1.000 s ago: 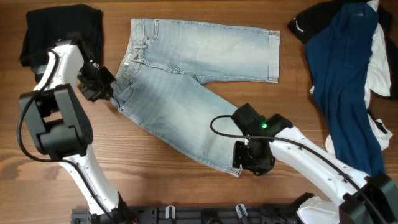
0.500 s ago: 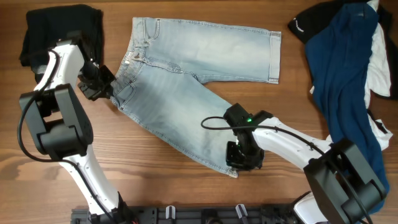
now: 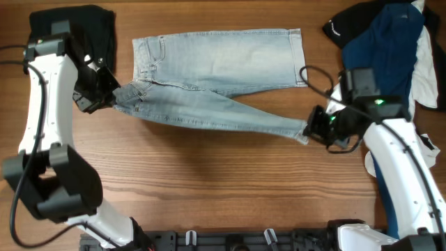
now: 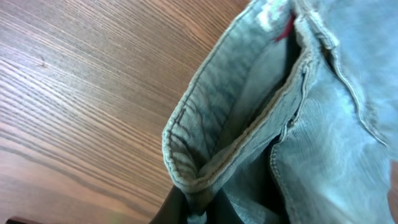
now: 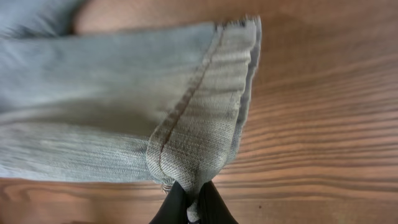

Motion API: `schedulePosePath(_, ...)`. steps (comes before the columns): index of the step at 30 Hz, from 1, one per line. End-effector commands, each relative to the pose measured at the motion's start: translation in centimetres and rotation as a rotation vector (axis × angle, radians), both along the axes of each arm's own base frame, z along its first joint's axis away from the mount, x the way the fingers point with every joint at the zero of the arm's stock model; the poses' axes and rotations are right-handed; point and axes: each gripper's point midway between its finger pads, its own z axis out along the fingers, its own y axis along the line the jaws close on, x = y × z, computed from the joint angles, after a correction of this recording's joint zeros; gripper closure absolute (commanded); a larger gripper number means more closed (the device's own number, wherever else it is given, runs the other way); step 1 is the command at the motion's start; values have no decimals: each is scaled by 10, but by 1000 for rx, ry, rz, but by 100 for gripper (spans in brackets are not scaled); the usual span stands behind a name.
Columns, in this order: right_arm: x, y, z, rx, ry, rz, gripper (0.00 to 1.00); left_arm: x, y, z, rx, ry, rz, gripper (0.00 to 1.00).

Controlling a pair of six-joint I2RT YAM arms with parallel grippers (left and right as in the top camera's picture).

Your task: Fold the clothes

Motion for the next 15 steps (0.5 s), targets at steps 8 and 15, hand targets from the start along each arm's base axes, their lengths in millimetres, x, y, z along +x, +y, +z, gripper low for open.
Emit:
schedulePosePath(8,7,-42,70,-119,-146,48,95,-51,-15,87,92,-168,-74,96)
schedulePosePath(15,76,-47,72,-142,-341,48,94,-42,-16,90,197,-189,-68,96)
